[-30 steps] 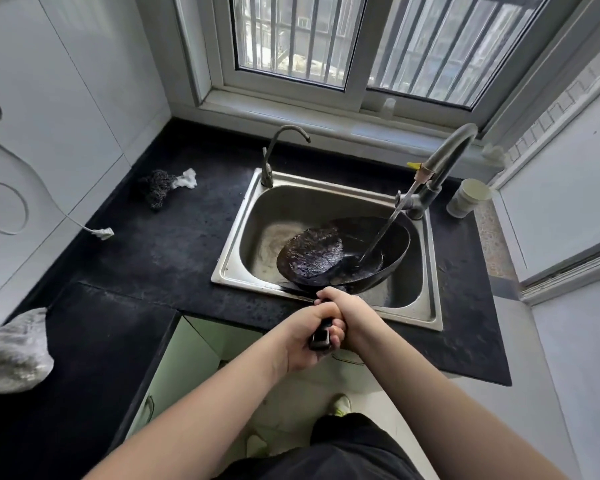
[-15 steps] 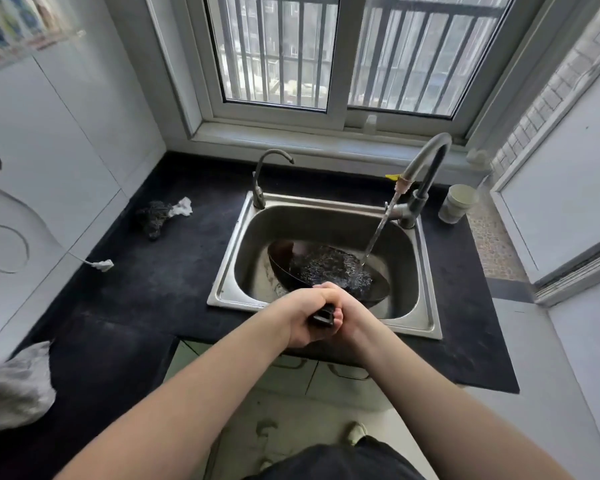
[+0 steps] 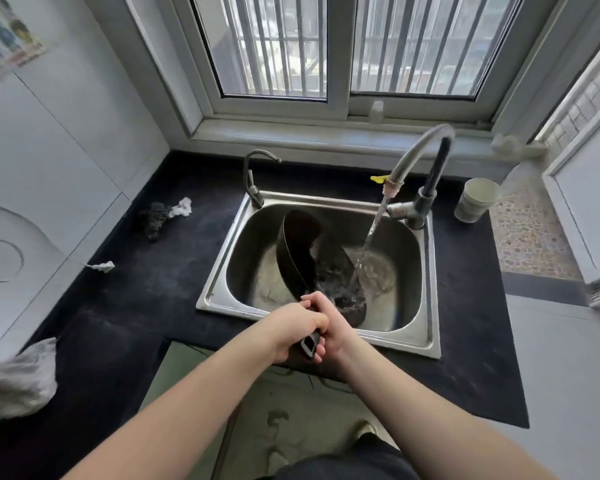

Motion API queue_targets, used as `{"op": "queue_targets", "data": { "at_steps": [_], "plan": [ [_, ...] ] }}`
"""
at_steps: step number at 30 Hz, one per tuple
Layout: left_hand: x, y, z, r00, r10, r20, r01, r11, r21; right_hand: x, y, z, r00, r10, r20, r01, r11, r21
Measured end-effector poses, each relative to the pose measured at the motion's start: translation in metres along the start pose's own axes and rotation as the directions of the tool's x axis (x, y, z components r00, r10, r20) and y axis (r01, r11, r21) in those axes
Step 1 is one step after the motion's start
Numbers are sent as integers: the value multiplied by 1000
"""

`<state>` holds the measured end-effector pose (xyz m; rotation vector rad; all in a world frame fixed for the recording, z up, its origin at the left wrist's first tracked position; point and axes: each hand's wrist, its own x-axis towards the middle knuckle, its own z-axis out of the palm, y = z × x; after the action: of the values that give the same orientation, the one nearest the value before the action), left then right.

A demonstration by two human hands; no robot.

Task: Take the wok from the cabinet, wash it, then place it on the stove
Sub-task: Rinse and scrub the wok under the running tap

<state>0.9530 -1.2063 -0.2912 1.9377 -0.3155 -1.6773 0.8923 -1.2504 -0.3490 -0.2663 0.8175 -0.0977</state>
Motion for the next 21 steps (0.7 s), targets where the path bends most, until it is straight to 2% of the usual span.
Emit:
{"op": "queue_targets", "data": {
  "at_steps": [5, 12, 16, 19, 21],
  "plan": [
    [-3, -4, -3, 996, 84, -37, -75, 976, 206, 1, -2, -2, 996, 66, 54, -62, 996, -59],
    [-21, 7, -16, 990, 120, -68, -85, 920, 382, 11, -3, 12, 996, 85, 34, -83, 995, -56],
    [-32, 19, -29, 984, 159, -76, -88, 817, 570, 9, -7, 30, 987, 102, 124, -107, 994, 28],
    [-43, 31, -42, 982, 149, -119, -31, 740, 671, 8, -11, 44, 968, 97, 232, -101, 995, 5],
    [-49, 40, -51, 977, 150, -154, 11, 681, 732, 14, -15, 54, 964, 83, 252, -81, 997, -19]
  ]
}}
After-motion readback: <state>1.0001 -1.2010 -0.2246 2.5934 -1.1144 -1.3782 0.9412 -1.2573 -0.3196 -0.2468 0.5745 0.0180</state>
